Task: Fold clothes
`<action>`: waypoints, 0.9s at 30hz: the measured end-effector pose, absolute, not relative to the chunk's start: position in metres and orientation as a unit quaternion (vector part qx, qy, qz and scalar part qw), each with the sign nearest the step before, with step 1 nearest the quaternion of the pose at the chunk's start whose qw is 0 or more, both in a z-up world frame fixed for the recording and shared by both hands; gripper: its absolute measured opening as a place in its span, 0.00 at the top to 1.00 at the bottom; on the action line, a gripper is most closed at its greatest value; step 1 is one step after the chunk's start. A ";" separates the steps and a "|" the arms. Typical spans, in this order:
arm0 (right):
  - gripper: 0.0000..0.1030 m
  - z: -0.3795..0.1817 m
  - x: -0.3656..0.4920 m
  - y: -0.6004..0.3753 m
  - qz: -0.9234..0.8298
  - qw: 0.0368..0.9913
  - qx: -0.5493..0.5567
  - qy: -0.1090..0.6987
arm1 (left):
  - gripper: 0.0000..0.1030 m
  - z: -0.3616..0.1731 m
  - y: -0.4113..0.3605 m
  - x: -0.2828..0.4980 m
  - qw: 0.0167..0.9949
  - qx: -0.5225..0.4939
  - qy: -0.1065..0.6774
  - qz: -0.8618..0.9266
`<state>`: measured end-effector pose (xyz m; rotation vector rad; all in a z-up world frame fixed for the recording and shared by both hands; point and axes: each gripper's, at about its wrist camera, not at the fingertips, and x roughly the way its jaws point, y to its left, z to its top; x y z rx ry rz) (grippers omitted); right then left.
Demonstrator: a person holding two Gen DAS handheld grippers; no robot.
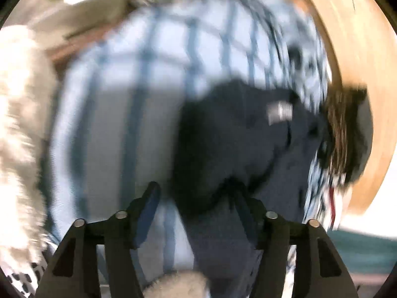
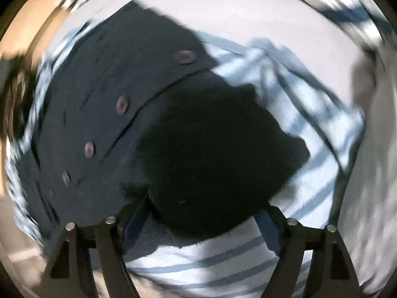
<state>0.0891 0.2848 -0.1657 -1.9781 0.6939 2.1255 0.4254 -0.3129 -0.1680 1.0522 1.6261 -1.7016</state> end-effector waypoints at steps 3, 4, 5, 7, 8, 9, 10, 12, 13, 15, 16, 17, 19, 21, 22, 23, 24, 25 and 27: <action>0.20 -0.150 0.089 0.295 0.725 0.109 -0.632 0.250 | 0.34 -0.159 -0.326 0.450 0.314 0.329 0.635 -0.624; 0.20 -0.143 0.088 0.296 0.736 0.122 -0.619 0.247 | 0.34 -0.157 -0.329 0.452 0.313 0.314 0.642 -0.625; 0.20 -0.134 0.088 0.297 0.747 0.134 -0.605 0.242 | 0.34 -0.155 -0.332 0.453 0.312 0.300 0.648 -0.626; 0.19 -0.116 0.085 0.293 0.769 0.141 -0.578 0.231 | 0.34 -0.150 -0.339 0.456 0.310 0.271 0.660 -0.628; 0.18 -0.110 0.082 0.289 0.776 0.127 -0.574 0.227 | 0.34 -0.147 -0.339 0.452 0.286 0.275 0.658 -0.640; 0.18 -0.104 0.079 0.284 0.783 0.112 -0.570 0.223 | 0.34 -0.144 -0.339 0.447 0.261 0.281 0.655 -0.651; 0.18 -0.100 0.074 0.278 0.787 0.092 -0.571 0.217 | 0.34 -0.141 -0.335 0.436 0.232 0.297 0.647 -0.663; 0.19 -0.099 0.062 0.262 0.788 0.037 -0.583 0.197 | 0.34 -0.134 -0.323 0.414 0.178 0.335 0.620 -0.687; 0.22 -0.099 0.060 0.252 0.789 0.009 -0.586 0.184 | 0.38 -0.131 -0.314 0.402 0.154 0.357 0.600 -0.699; 0.24 -0.104 0.059 0.231 0.789 -0.033 -0.594 0.154 | 0.49 -0.123 -0.295 0.377 0.105 0.399 0.558 -0.720; 0.24 -0.106 0.058 0.219 0.783 -0.061 -0.603 0.138 | 0.51 -0.120 -0.286 0.365 0.081 0.419 0.535 -0.729; 0.26 -0.108 0.062 0.207 0.775 -0.087 -0.612 0.129 | 0.55 -0.120 -0.276 0.353 0.059 0.441 0.512 -0.734; 0.32 -0.116 0.080 0.188 0.749 -0.143 -0.635 0.123 | 0.59 -0.127 -0.258 0.336 0.022 0.492 0.470 -0.732; 0.36 -0.138 0.078 0.174 0.714 -0.179 -0.668 0.107 | 0.58 -0.141 -0.241 0.314 -0.002 0.551 0.423 -0.719; 0.37 -0.149 0.076 0.170 0.698 -0.187 -0.685 0.098 | 0.59 -0.150 -0.238 0.310 0.005 0.568 0.413 -0.712; 0.40 -0.159 0.074 0.169 0.688 -0.183 -0.696 0.090 | 0.59 -0.158 -0.234 0.305 0.013 0.584 0.404 -0.704; 0.44 -0.166 0.072 0.173 0.683 -0.176 -0.702 0.095 | 0.59 -0.166 -0.237 0.305 0.019 0.583 0.416 -0.698; 0.49 -0.173 0.070 0.178 0.679 -0.170 -0.706 0.106 | 0.60 -0.173 -0.245 0.307 0.025 0.574 0.444 -0.688; 0.57 -0.180 0.064 0.197 0.671 -0.162 -0.707 0.153 | 0.67 -0.184 -0.261 0.316 0.038 0.552 0.503 -0.664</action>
